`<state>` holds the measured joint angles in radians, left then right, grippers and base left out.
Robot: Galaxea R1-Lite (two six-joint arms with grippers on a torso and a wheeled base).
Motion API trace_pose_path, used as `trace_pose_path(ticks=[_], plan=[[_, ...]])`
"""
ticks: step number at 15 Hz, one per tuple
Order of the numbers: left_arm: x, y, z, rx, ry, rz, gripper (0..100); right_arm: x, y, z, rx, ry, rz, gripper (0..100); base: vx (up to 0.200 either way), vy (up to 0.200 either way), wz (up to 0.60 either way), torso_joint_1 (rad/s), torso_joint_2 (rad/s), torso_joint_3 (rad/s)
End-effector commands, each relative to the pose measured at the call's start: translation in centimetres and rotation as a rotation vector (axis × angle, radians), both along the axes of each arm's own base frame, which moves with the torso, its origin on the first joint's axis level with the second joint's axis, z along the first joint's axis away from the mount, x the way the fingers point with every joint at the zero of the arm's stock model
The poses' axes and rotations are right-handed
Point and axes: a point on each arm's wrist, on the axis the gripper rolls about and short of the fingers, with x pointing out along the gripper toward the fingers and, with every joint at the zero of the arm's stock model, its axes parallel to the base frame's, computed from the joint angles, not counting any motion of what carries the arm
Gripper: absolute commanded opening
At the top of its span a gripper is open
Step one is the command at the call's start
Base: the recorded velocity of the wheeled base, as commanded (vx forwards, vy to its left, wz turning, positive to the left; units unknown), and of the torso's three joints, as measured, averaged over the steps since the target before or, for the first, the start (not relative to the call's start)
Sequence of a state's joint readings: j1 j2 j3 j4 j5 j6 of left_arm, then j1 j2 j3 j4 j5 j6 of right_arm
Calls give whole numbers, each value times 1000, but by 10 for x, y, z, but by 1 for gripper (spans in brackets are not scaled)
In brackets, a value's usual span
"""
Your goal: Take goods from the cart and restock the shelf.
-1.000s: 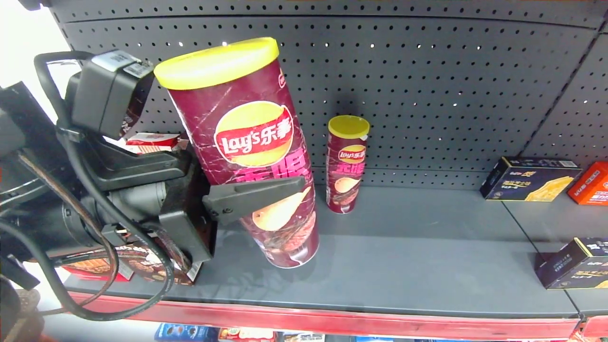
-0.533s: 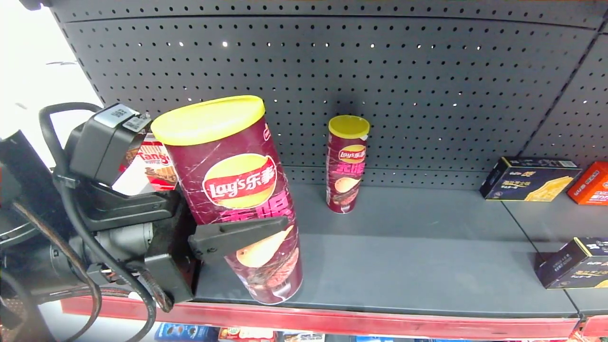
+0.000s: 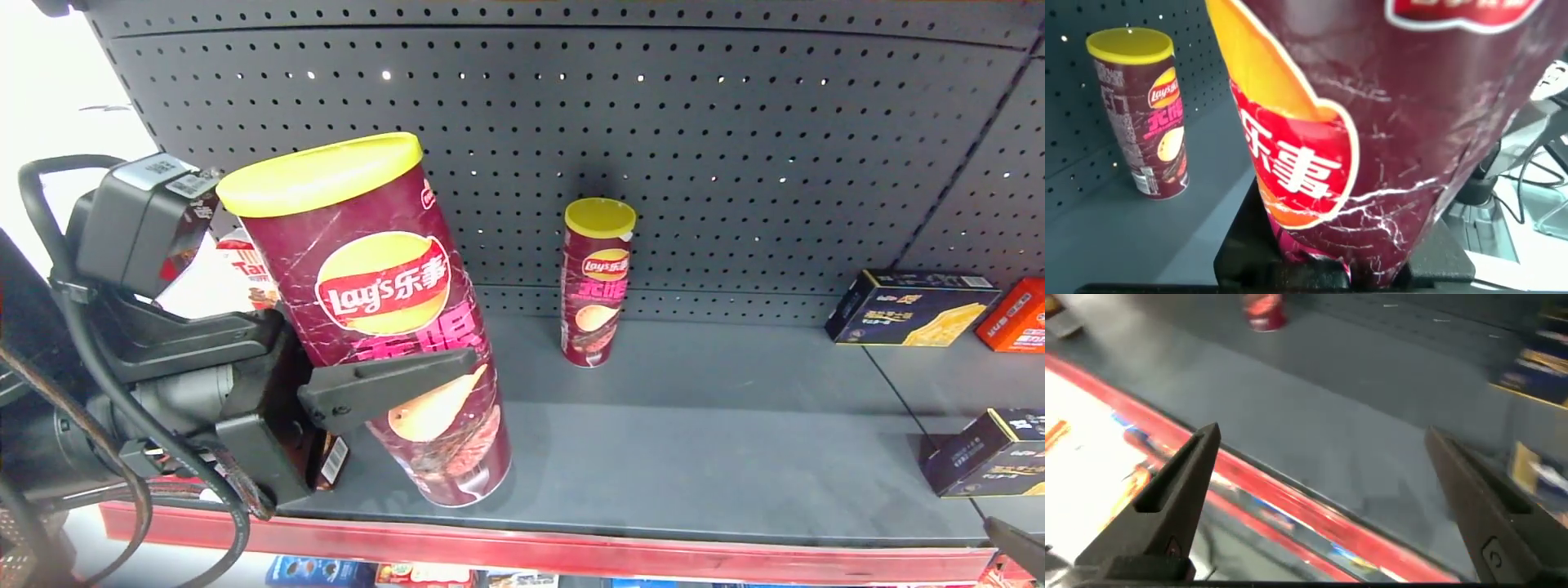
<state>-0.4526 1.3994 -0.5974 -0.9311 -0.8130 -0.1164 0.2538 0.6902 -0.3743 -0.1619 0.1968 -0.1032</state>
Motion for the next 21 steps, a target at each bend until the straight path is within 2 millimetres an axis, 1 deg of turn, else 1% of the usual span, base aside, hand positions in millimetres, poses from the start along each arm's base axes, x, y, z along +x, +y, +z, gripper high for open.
trace_pose_path(ticks=[1, 2, 4, 6, 7, 8, 9, 10, 12, 13, 14, 15, 18, 19, 20, 21], plan=[[3, -1, 0, 0, 0, 0, 0, 28, 17, 10, -23, 71, 108, 100, 0, 0, 0, 0, 0, 0], [6, -3, -3, 6, 13, 0, 0, 41, 23, 11, -36, 91, 117, 100, 0, 0, 0, 0, 0, 0], [7, -4, -4, 8, 17, 0, 0, 66, 32, 14, -21, 75, 112, 100, 0, 0, 0, 0, 0, 0], [10, -5, -6, 12, 25, 0, 0, 100, 43, 13, 13, 49, 100, 100, 0, 0, 0, 0, 0, 0], [10, -5, -6, 13, 27, 0, 0, 110, 46, 12, 13, 49, 100, 100, 0, 0, 0, 0, 0, 0], [14, -6, -5, 12, 27, 1, 0, 131, 53, 13, 19, 46, 121, 100, 0, 0, 0, 0, 0, 0], [17, -8, -5, 12, 27, 1, 0, 146, 56, 14, 25, 48, 158, 100, 0, 0, 0, 0, 0, 0], [18, -8, -4, 10, 24, 1, 0, 157, 60, 14, 31, 41, 212, 100, 0, 0, 0, 0, 0, 0], [18, -8, -4, 10, 24, 1, 0, 186, 62, 11, 21, -17, 312, 100, 0, 0, 0, 0, 0, 0], [18, -8, -5, 12, 27, 3, 0, 188, 62, 10, 18, -19, 315, 100, 0, 0, 0, 0, 0, 0], [18, -8, -6, 14, 31, 1, 0, 216, 68, 6, -15, -31, 323, 100, 0, 0, 0, 0, 0, 0], [19, -9, -6, 14, 31, 1, 0, 229, 73, 3, -13, -26, 343, 100, 0, 0, 0, 0, 0, 0], [26, -12, -5, 14, 31, 0, 0, 255, 84, 5, 31, -55, 613, 100, 0, 0, 0, 0, 0, 0], [27, -13, -6, 15, 34, 0, 0, 258, 85, 6, 35, -62, 642, 100, 0, 0, 0, 0, 0, 0], [29, -14, -5, 14, 28, 0, 0, 270, 89, 6, 44, -92, 709, 100, 0, 0, 0, 0, 0, 0], [31, -15, -6, 7, 18, -2, 0, 286, 92, 2, 44, -125, 724, 100, 0, 0, 0, 0, 0, 0]])
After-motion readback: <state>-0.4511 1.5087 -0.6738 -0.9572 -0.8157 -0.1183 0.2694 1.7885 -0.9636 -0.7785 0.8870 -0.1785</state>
